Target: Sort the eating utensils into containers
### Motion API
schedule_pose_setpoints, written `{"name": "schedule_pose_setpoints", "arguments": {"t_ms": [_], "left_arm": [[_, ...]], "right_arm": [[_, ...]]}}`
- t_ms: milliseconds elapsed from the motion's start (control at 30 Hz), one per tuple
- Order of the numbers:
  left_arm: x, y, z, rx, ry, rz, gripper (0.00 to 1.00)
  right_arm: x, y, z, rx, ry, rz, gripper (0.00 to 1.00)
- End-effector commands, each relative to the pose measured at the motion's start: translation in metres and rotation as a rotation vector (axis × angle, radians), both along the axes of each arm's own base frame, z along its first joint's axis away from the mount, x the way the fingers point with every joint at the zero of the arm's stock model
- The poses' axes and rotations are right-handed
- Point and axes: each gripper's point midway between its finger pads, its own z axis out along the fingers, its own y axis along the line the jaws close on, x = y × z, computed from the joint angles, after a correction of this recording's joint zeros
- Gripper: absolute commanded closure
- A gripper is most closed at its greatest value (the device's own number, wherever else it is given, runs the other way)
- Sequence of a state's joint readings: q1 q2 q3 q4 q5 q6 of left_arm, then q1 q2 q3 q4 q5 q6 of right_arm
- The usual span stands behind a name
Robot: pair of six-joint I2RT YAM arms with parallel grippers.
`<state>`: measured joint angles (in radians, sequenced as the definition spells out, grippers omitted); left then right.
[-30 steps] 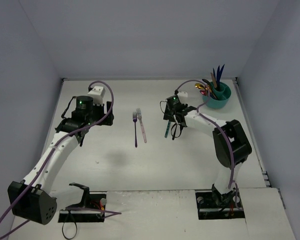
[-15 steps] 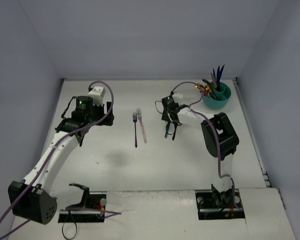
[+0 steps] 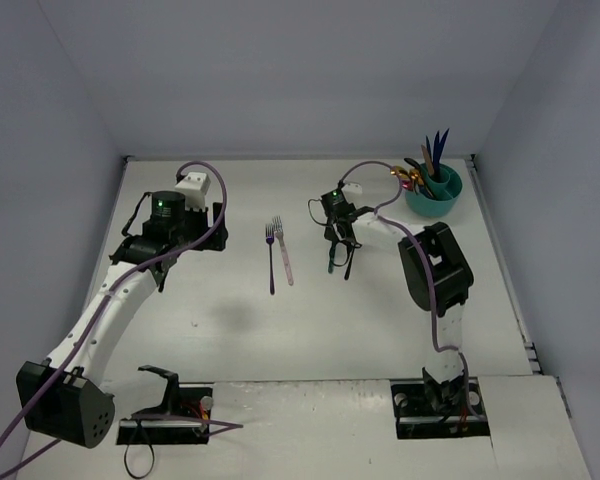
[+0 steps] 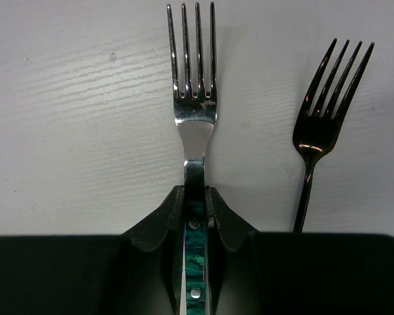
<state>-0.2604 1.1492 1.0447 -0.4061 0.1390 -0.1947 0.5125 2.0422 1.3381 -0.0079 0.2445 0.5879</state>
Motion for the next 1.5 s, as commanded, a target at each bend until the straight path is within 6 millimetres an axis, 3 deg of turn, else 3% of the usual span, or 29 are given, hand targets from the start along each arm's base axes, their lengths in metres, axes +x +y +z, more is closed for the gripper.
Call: {"name": "schedule_pose_setpoints", "arguments": {"t_ms": [0, 67, 133, 200, 267, 367, 400, 567, 733, 833, 1000, 1067, 1167, 1467], "left_arm": [[0.009, -0.003, 0.022, -0.037, -0.081, 0.002, 0.28], [0.009, -0.002, 0.023, -0.037, -0.083, 0.004, 0.28], [0.009, -0.002, 0.023, -0.037, -0.084, 0.005, 0.28], [0.009, -0.002, 0.025, -0.037, -0.089, 0.004, 0.28], [0.009, -0.002, 0.025, -0.037, -0.091, 0.007, 0.28], [0.009, -0.001, 0.026, -0.036, -0.093, 0.01, 0.28], [0.009, -0.001, 0.026, -0.034, -0.095, 0.01, 0.28], [0.009, 0.0, 0.027, -0.033, -0.1, 0.012, 0.28], [0.008, 0.002, 0.028, -0.028, -0.105, 0.016, 0.28], [0.008, 0.003, 0.028, -0.024, -0.109, 0.019, 0.28], [0.01, 0.005, 0.025, -0.011, -0.107, 0.025, 0.28], [0.01, 0.004, 0.023, -0.012, -0.101, 0.023, 0.28], [0.011, 0.002, 0.023, -0.019, -0.098, 0.016, 0.28], [0.013, -0.001, 0.017, -0.029, -0.077, 0.009, 0.28]], "right_arm": [[0.025, 0.019, 0.086, 0.058, -0.181, 0.064, 1.0], [0.029, 0.02, 0.136, 0.077, -0.284, 0.1, 1.0], [0.031, 0.016, 0.172, 0.07, -0.366, 0.13, 1.0], [0.027, 0.0, 0.237, 0.08, -0.508, 0.139, 1.0], [0.028, -0.022, 0.269, 0.083, -0.588, 0.122, 1.0], [0.025, -0.07, 0.321, 0.058, -0.727, 0.095, 1.0], [0.027, -0.099, 0.336, 0.037, -0.777, 0.054, 1.0], [0.042, -0.195, 0.368, -0.109, -0.889, -0.035, 1.0], [0.07, -0.266, 0.365, -0.124, -0.965, -0.056, 1.0], [0.088, -0.29, 0.357, -0.139, -0.983, -0.034, 1.0], [0.123, -0.32, 0.321, -0.169, -0.956, -0.004, 1.0], [0.134, -0.329, 0.313, -0.182, -0.954, 0.016, 1.0], [0.152, -0.338, 0.285, -0.181, -0.917, 0.035, 1.0], [0.181, -0.348, 0.268, -0.188, -0.94, 0.042, 1.0]]}}
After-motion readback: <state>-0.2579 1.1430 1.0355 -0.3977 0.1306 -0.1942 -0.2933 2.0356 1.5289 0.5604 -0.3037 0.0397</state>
